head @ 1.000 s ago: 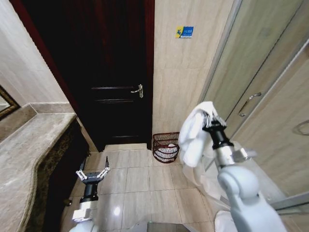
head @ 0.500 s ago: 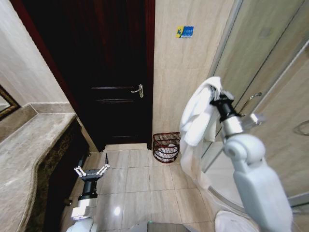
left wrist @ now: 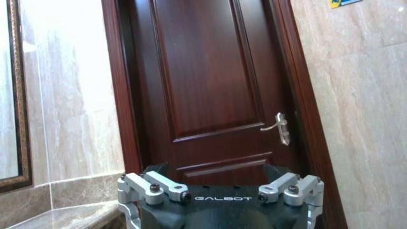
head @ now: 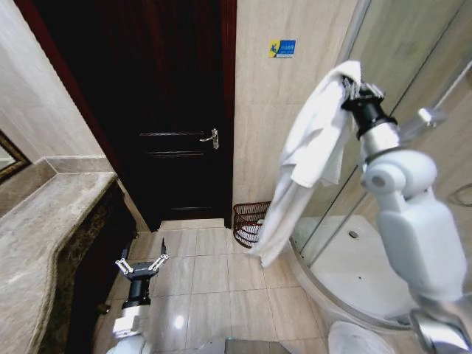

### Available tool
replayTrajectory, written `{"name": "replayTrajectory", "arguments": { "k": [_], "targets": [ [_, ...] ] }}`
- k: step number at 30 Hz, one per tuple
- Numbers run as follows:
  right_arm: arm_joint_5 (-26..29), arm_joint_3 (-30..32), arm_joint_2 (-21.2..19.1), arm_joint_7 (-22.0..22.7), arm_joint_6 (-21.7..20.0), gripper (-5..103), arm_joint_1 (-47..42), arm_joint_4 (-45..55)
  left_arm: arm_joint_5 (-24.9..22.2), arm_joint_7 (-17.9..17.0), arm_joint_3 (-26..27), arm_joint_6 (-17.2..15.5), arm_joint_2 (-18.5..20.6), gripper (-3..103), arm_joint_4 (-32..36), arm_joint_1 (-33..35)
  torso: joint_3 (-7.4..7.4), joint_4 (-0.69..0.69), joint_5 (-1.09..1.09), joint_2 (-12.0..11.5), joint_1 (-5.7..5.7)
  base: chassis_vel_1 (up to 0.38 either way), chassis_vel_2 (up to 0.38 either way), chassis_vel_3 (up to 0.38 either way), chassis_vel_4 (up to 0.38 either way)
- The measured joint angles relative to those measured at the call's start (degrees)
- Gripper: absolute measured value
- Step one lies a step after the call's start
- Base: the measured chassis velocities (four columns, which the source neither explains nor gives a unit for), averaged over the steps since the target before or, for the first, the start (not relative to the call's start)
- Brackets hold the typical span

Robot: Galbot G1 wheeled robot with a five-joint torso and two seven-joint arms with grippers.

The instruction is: Discard the used towel into the hamper.

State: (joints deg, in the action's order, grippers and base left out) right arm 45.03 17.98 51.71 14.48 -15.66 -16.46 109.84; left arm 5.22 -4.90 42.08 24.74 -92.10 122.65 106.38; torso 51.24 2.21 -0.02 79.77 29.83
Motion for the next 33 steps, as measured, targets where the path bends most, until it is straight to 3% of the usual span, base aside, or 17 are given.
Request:
{"name": "replayTrajectory", "arguments": {
  "k": [6, 11, 19, 33],
  "targets": [
    [3.6, -9.9, 2.7, 4.2, 0.1, 5, 15.9, -10.0, 0.1, 0.1, 0.1, -0.2, -0.1, 100, 0.1, -0.1, 0.01, 0.02, 0.03, 0.0, 0.02, 0.000, 0.000, 0.000, 0.000],
    [3.7, -15.2, 5.9, 5.0, 0.5, 5, 25.1, -17.1, 0.2, 0.1, 0.1, -0.2, -0.1, 100, 0.2, 0.0, 0.00, 0.01, 0.01, 0.0, 0.00, 0.000, 0.000, 0.000, 0.000],
    [3.2, -17.5, 10.9, 6.1, 0.5, 5, 32.9, -25.1, 0.2, 0.1, 0.2, 0.0, -0.1, 100, 0.8, 0.2, 0.00, 0.02, 0.00, 0.0, 0.01, 0.000, 0.000, 0.000, 0.000],
    [2.2, -18.0, 11.8, 3.4, -0.4, 5, 38.0, -31.4, 0.2, 0.1, 0.6, 0.5, 0.0, 100, 0.0, 0.2, 0.00, 0.00, 0.02, 0.0, 0.00, 0.000, 0.000, 0.000, 0.000]
  ]
}}
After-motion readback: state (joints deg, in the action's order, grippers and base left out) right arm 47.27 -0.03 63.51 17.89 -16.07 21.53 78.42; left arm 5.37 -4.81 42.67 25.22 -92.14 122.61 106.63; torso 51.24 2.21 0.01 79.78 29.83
